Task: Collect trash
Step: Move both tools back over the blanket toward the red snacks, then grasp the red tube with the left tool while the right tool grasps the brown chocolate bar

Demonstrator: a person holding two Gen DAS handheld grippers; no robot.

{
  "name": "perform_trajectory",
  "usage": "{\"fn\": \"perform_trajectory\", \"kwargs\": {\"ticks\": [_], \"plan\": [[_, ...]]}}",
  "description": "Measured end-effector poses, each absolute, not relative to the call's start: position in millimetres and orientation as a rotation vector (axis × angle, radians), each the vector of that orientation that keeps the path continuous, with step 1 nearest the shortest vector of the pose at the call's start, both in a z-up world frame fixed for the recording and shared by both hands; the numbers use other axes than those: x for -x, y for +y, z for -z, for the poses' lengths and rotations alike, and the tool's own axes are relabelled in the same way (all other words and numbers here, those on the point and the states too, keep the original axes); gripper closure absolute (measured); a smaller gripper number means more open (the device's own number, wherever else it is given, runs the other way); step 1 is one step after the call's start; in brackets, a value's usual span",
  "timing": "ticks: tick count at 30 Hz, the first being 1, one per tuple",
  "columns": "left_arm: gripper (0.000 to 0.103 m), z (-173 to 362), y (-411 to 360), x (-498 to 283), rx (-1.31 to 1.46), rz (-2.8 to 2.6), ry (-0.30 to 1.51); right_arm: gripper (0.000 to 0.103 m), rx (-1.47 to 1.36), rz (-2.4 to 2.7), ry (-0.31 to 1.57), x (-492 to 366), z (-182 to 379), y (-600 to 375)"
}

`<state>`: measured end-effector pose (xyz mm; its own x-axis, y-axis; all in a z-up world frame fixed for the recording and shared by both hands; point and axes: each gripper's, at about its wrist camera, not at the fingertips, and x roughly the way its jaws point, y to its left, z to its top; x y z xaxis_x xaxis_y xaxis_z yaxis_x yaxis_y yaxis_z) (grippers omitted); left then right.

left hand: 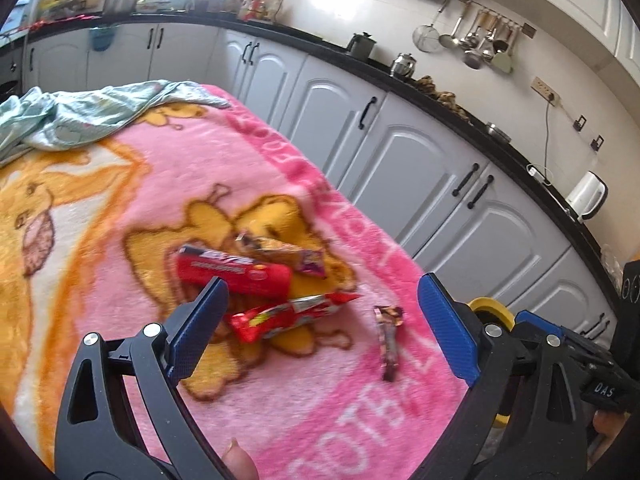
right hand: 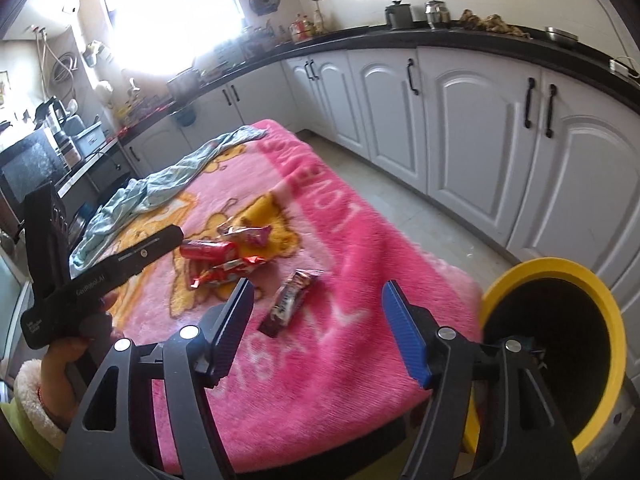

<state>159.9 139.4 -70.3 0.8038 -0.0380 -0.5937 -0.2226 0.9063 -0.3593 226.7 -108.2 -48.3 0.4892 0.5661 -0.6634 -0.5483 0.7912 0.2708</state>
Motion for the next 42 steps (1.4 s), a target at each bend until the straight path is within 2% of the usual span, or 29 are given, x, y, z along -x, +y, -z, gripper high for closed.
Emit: {"fn": "perform_trajectory", "kwargs": {"ticks": [9, 22, 26, 29, 30, 31, 32, 42], "plan": [[0.011, 86.2, 175.7, -162.5, 0.493, -0.169, 0.665, 0.033, 0.052, -0.708, 0.870, -231.2, 71.3, -65.4], [0.011, 110.1, 172.3, -212.2, 0.293, -0.184, 0.821, 0.034, 0.068, -0.692, 1.016, -254.1, 124.2, -33.8], [0.011, 117.7, 173.9, -221.2, 0.271, -0.216, 0.849, 0.046, 0.062, -0.681, 1.021, -255.2, 129.8, -35.9], [0.011, 127.2, 175.6, -224.8, 0.276, -0.237, 0.878, 0.062, 0.071, -0.679, 1.017, -255.3, 130.4, -38.6], [0.011, 131.0, 176.5, -224.8, 0.282, -0.238, 0.884, 0.070, 0.077, -0.678, 1.016, -255.1, 130.6, -39.8], [0.013, 132.6, 176.8, -223.9, 0.287, -0.240, 0.882, 0.078, 0.078, -0.681, 1.017, -255.1, 130.6, -40.7], [0.016, 134.3, 177.0, -222.4, 0.297, -0.233, 0.877, 0.081, 0.075, -0.689, 1.021, -255.0, 130.8, -42.5], [0.016, 128.3, 166.2, -209.2, 0.288, -0.191, 0.861, 0.082, 0.056, -0.715, 1.017, -244.4, 126.2, -55.9]]}}
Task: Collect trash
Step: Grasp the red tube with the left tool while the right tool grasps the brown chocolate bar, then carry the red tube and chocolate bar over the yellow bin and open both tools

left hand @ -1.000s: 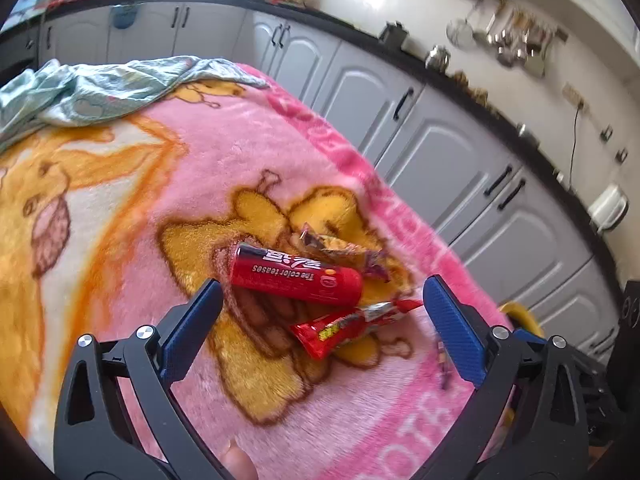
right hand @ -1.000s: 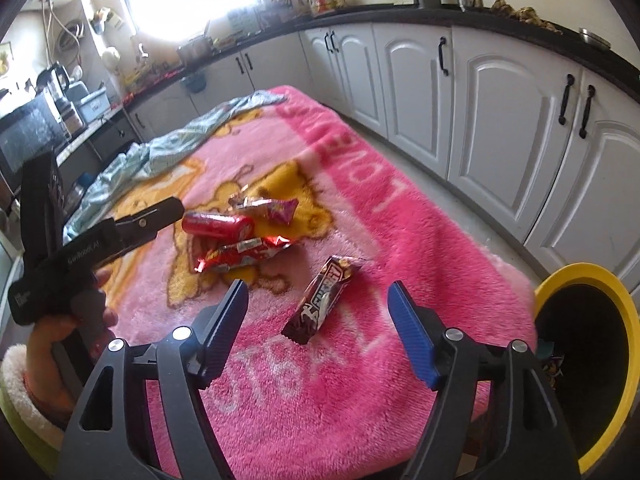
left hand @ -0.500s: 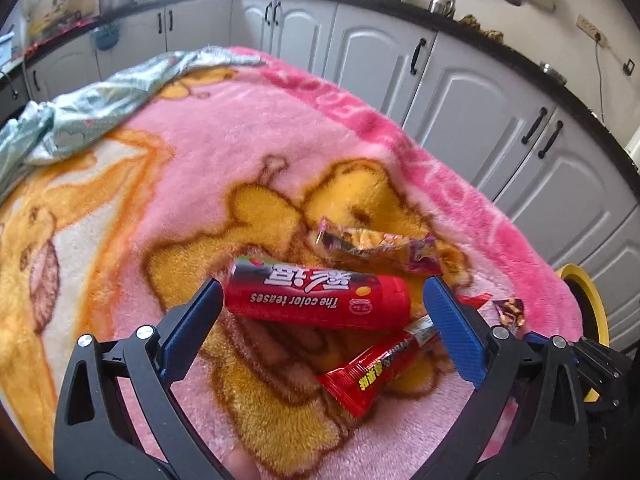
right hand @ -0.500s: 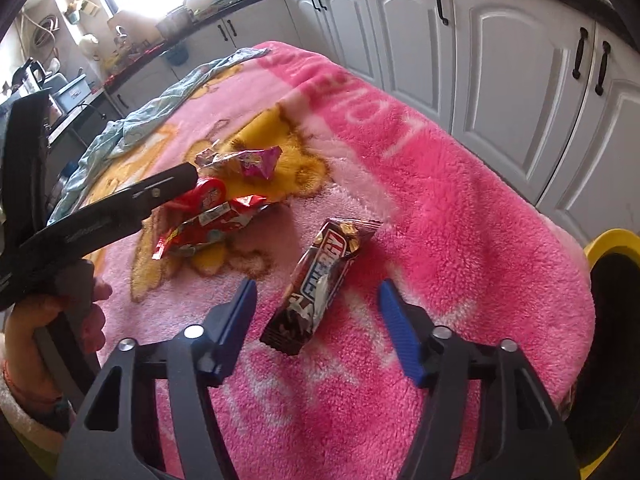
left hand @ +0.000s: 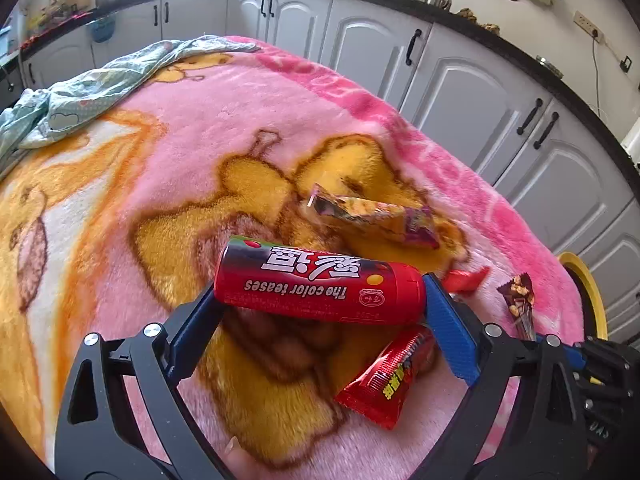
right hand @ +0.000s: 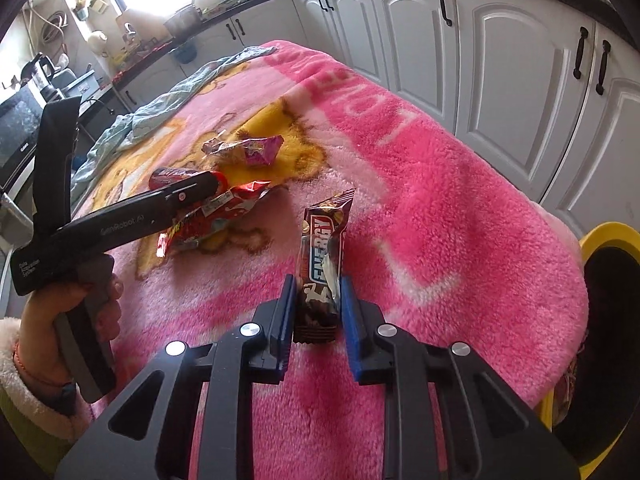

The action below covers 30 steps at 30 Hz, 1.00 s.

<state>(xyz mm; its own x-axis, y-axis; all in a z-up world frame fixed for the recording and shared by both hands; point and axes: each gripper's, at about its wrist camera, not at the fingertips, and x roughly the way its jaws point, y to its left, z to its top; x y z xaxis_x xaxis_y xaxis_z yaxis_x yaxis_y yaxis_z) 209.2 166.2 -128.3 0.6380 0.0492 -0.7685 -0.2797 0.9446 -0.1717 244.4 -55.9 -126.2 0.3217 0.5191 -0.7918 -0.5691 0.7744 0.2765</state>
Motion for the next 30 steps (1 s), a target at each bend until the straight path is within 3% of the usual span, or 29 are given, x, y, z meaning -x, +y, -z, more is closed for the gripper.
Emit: {"fn": "perform_trajectory", "kwargs": {"ticks": [30], "plan": [[0.016, 21.3, 47.5, -184.3, 0.227, 0.071, 0.642, 0.082, -0.049, -0.639, 0.783, -215.5, 27.7, -183.0]]}}
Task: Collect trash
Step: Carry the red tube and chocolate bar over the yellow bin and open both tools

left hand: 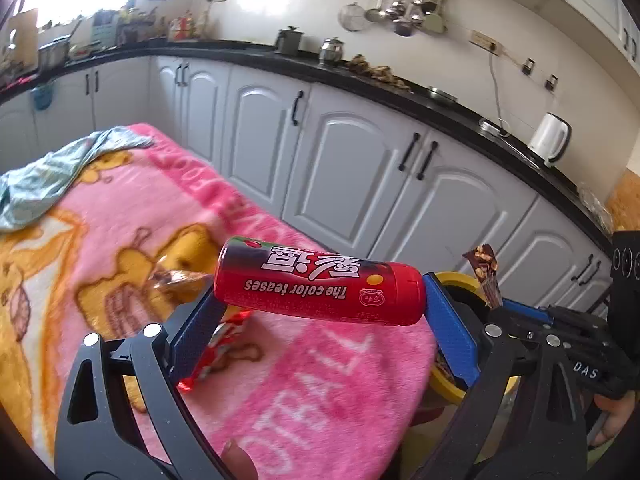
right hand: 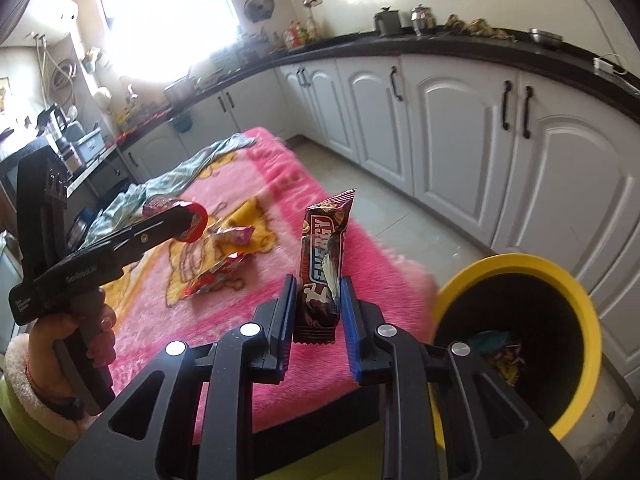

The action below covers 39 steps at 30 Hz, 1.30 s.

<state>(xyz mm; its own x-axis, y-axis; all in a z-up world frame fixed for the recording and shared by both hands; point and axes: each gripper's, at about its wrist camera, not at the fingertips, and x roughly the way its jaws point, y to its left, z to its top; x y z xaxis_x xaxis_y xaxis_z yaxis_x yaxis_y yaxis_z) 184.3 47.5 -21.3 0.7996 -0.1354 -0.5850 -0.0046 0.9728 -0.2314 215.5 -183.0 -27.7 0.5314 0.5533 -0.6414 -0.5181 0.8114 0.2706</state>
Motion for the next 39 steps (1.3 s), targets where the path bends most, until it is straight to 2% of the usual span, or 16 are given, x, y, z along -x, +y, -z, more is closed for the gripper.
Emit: {"fn": "perform_trajectory", "kwargs": {"ticks": [17, 33, 34, 36, 39], "plan": [[0.016, 17.8, -55.1, -214.7, 0.131, 0.255, 0.649, 0.082, -0.145, -0.457, 0.735, -220.7, 22.6, -288.9], [0.016, 72.3, -156.9, -245.5, -0.018, 0.391, 0.761, 0.079, -0.278, -0.323, 0.835, -252.6, 69.7, -366.0], [0.016, 74.1, -158.8, -247.7, -0.026, 0.388, 0.766, 0.076, -0.286, -0.318, 0.837, -254.0, 71.6, -367.7], [0.015, 78.4, -161.3, -251.1, -0.043, 0.368, 0.769, 0.055, -0.306, -0.296, 0.833, -253.9, 74.5, -374.3], [0.011, 80.8, -158.1, -252.6, -0.041, 0.347, 0.775, 0.055, -0.325, -0.286, 0.829, -253.0, 76.1, -379.4]]}}
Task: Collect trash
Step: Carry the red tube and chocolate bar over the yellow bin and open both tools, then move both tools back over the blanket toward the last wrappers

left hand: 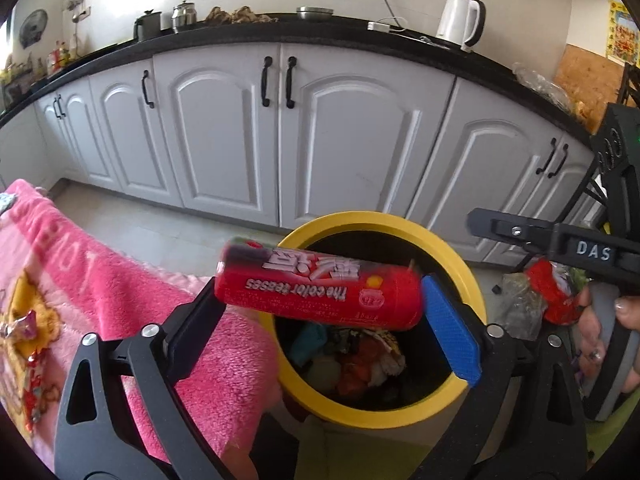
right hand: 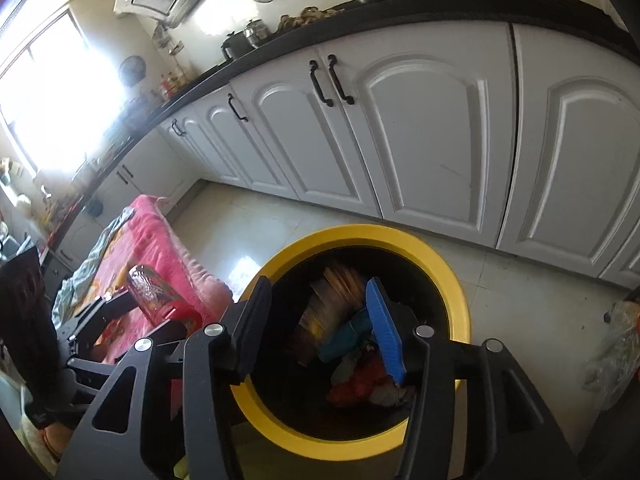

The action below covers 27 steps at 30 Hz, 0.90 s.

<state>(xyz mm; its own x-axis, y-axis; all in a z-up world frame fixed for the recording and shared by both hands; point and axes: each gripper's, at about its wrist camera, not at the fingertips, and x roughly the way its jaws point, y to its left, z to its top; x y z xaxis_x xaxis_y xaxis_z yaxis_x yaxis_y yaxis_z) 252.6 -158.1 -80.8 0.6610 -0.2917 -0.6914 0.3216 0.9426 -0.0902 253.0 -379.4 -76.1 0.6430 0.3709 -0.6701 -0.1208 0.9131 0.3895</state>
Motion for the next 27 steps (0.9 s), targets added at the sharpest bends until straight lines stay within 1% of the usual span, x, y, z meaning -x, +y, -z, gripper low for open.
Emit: {"fn": "perform_trajectory", "kwargs": {"ticks": [2, 4, 8, 12, 19, 27], "plan": [[0.011, 80.4, -149.1, -254.1, -0.014, 0.337, 0.774, 0.054, -0.328, -0.286, 0.825, -253.1, 75.8, -379.3], [0.011, 78.4, -140.0, -255.1, 0.015, 0.332, 0.770, 0.049, -0.327, -0.293, 0.821, -252.2, 74.9, -375.7], [0.011, 72.1, -126.2, -252.5, 0.042, 0.310, 0.753, 0.049, -0.307, -0.314, 0.808, -248.5, 68.2, -366.0], [0.011, 61.2, -107.6, -246.7, 0.077, 0.290, 0.725, 0.045, -0.284, -0.336, 0.788, -244.0, 57.9, -352.5], [0.011, 45.6, -69.6, -235.4, 0.120, 0.229, 0.677, 0.041, -0.227, -0.392, 0.764, -232.8, 40.3, -319.6], [0.011, 34.1, -9.1, -224.0, 0.193, 0.127, 0.633, 0.035, -0.154, -0.477, 0.737, -222.0, 23.5, -270.8]]}}
